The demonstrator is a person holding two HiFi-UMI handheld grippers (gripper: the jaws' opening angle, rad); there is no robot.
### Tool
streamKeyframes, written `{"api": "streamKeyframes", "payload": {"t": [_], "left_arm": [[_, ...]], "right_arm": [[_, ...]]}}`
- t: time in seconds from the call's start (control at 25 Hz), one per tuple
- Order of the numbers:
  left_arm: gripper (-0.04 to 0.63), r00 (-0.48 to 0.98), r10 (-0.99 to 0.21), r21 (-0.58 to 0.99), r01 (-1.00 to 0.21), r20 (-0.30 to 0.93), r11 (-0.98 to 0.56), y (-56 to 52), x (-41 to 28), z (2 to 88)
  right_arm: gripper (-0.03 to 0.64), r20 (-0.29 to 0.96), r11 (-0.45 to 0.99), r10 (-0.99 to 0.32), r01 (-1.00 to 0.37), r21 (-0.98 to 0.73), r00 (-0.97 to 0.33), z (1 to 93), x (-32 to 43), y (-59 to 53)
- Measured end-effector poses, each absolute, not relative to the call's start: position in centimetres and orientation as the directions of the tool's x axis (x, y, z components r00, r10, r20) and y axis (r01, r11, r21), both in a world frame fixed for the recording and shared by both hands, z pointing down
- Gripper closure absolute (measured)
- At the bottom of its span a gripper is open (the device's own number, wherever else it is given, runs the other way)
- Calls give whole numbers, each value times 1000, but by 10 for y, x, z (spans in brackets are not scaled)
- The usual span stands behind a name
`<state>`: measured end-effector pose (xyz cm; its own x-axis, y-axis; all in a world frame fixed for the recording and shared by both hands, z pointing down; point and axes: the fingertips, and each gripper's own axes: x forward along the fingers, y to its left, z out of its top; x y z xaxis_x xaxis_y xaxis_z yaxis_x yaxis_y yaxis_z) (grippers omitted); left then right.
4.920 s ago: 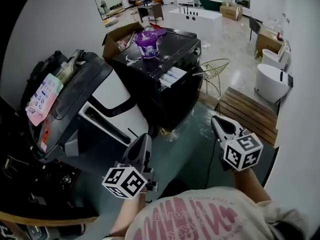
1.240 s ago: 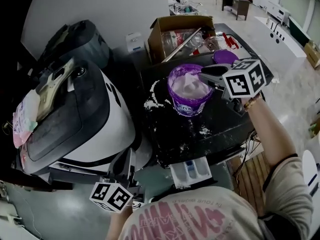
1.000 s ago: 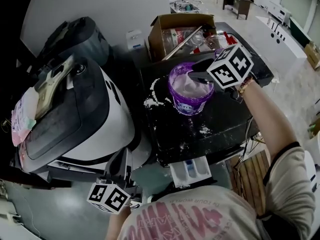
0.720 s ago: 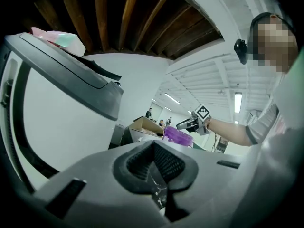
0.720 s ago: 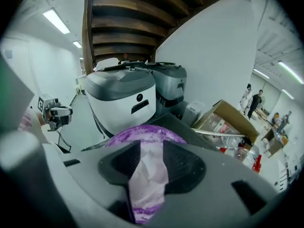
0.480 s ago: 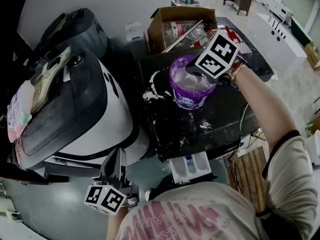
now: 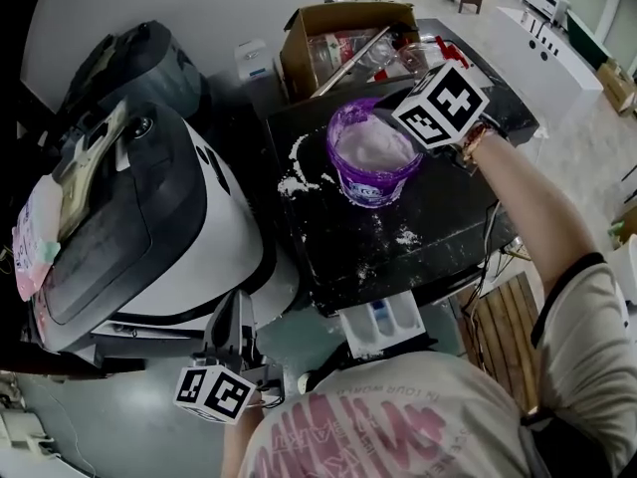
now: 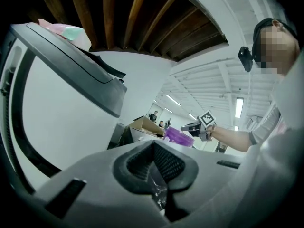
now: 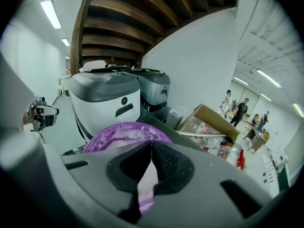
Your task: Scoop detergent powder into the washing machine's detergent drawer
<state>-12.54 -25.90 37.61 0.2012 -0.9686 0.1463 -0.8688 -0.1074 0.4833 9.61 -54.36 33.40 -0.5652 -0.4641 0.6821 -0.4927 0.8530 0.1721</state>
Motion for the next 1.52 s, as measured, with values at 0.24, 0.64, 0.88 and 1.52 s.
{"api": "streamKeyframes", "payload": {"t": [0.24,0.64,0.88,1.52], "left_arm": [[594,217,-967,487,-864,135,-126,-261,-123,376],[594,230,-965,500,-854,123,-140,-255,-124,380],[594,242,-963,506,-849,117,-152,-254,-123,379],[594,257,-962,518,-838,92,-174,-251,-127,377]], "right_arm": [[612,716,851,-419,-516,95,-559,348,102,-529],[612,683,835,-365,-547,-60,-633,344,104,-503],[612,680,845,-355,-532,-61,-641,338,100,-489],[611,665,857,-330,-508,-87,-670,329,87,-458]]}}
